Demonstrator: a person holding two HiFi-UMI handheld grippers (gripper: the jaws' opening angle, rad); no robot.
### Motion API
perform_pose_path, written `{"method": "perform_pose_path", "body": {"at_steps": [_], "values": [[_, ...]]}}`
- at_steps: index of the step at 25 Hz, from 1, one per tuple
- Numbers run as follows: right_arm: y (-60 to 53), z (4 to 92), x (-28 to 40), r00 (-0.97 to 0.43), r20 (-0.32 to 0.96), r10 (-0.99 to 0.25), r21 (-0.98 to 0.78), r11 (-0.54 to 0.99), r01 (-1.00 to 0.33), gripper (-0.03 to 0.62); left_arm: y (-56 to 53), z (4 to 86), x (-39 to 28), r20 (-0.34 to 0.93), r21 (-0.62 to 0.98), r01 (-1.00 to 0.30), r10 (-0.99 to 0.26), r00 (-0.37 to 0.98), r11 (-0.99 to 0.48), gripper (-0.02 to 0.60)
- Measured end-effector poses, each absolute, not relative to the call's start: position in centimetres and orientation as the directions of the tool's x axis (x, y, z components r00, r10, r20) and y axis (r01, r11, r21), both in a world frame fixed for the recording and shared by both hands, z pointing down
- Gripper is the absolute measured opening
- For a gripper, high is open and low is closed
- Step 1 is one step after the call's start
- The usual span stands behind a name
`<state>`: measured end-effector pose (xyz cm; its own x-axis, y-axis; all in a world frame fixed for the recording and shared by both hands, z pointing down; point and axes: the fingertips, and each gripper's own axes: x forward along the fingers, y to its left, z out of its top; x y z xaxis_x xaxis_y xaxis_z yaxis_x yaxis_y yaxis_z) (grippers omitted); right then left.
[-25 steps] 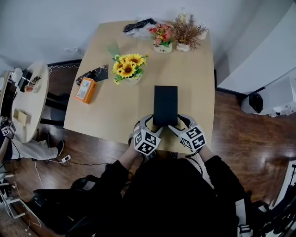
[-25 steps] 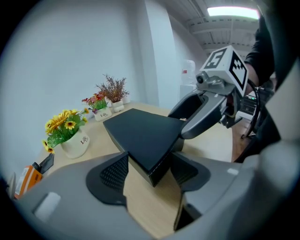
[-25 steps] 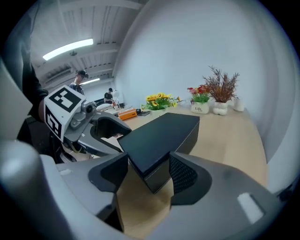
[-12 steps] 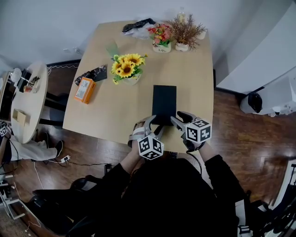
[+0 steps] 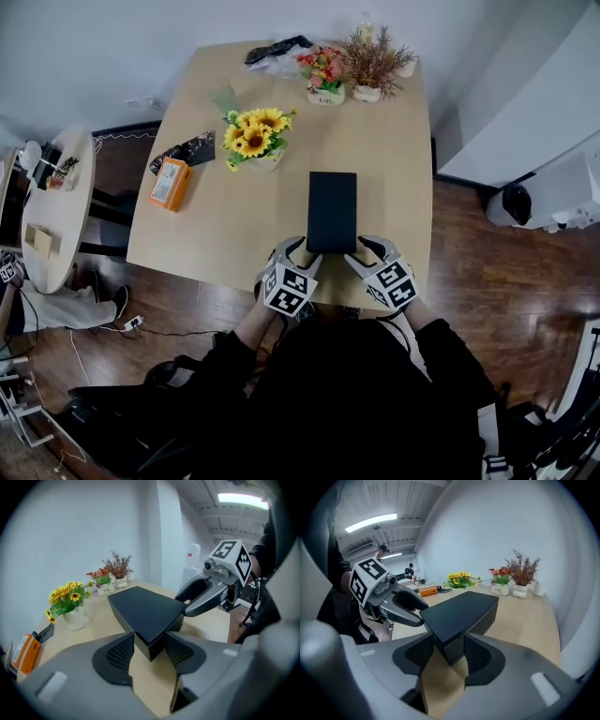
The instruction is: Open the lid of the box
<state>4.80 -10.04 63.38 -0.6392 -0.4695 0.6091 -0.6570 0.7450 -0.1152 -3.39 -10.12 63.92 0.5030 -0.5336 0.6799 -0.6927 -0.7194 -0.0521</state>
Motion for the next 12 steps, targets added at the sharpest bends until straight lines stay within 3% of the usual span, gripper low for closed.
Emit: {"method": "perform_pose_path", "body": {"at_steps": [1,4,7,10,12], "values": [[-9.9,63.2,4.7,-0.645,0.604,-0.468,-0.108,0.754,-0.648,0.176,-10.1,63.8,-3.3,0.679,-0.059,-0.688,-0.534,0.504,-0.723,0.183],[-9.9,63.1,4.8,-0.665,0.593,-0.454,-0.149,0.750,-0.645,0.163,-10.2,63.8,-3.1,0.680,-0.082,-0.683,-0.542,0.494,-0.726,0.179],[-10.2,62.9,5.0,-0.717,0.566,-0.407,-0.336,0.681,-0.651,0.153,-10.2,63.9,-3.0,0.682,-0.097,-0.684,-0.549,0.483,-0.723,0.175],[-10.5,62.1,4.9,-0.793,0.494,-0.358,-0.571,0.555,-0.606,0.187,-10.4,64.1,-3.2,0.693,-0.141,-0.664,-0.552,0.463,-0.734,0.172],[-10.6,62.0,4.8,-0.797,0.495,-0.347,-0.589,0.541,-0.601,0.195,-10.4,63.4,-3.2,0.692,-0.252,-0.611,-0.581,0.428,-0.750,0.170]]}}
